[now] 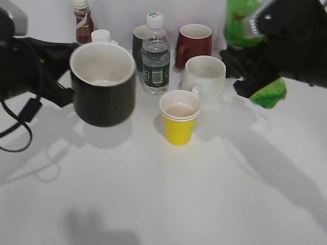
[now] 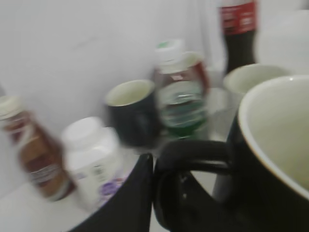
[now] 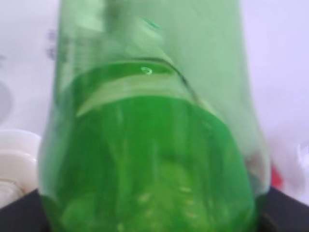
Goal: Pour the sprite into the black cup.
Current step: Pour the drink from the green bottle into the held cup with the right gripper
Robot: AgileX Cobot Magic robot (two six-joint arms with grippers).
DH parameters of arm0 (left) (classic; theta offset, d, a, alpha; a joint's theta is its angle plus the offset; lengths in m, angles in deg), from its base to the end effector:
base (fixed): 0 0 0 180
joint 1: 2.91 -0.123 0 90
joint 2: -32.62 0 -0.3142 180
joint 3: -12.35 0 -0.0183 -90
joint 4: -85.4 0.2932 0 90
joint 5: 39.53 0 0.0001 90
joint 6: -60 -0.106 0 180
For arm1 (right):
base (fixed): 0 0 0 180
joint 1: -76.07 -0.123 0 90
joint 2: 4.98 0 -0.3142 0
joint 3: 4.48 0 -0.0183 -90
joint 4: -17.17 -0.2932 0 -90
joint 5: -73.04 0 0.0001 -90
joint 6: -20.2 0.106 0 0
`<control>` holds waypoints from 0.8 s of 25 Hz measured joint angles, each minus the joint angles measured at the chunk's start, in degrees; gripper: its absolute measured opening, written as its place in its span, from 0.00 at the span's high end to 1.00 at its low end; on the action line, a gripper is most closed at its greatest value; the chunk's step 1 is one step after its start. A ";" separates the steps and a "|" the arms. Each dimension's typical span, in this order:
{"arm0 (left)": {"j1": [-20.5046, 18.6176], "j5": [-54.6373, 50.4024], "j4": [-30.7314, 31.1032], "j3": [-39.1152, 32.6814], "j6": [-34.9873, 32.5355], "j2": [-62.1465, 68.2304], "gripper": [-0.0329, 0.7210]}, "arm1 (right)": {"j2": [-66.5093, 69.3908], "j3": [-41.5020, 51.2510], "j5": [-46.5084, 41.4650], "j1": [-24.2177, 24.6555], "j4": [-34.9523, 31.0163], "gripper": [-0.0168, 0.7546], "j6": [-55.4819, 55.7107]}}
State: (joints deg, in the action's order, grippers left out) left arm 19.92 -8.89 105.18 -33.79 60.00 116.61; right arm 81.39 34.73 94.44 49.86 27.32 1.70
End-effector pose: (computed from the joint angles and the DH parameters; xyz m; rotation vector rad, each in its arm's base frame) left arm 0.2745 -0.1354 0.2405 0.7210 1.6112 -0.2242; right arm 0.2945 0.1526 0.2543 -0.8704 1.6021 0.0371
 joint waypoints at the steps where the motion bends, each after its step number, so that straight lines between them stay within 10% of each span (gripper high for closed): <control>1: 1.36 -0.44 -0.05 0.00 0.00 -0.13 0.88 | -0.43 -1.64 -2.42 -1.78 0.13 0.42 -2.98; 20: 11.87 -7.53 -10.14 0.00 0.00 -1.00 0.88 | 4.10 -12.46 -14.25 -10.19 0.29 0.42 -40.86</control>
State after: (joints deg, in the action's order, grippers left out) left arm 31.79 -16.42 95.04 -33.79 60.00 115.61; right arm 85.49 22.27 80.19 39.67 27.61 -39.16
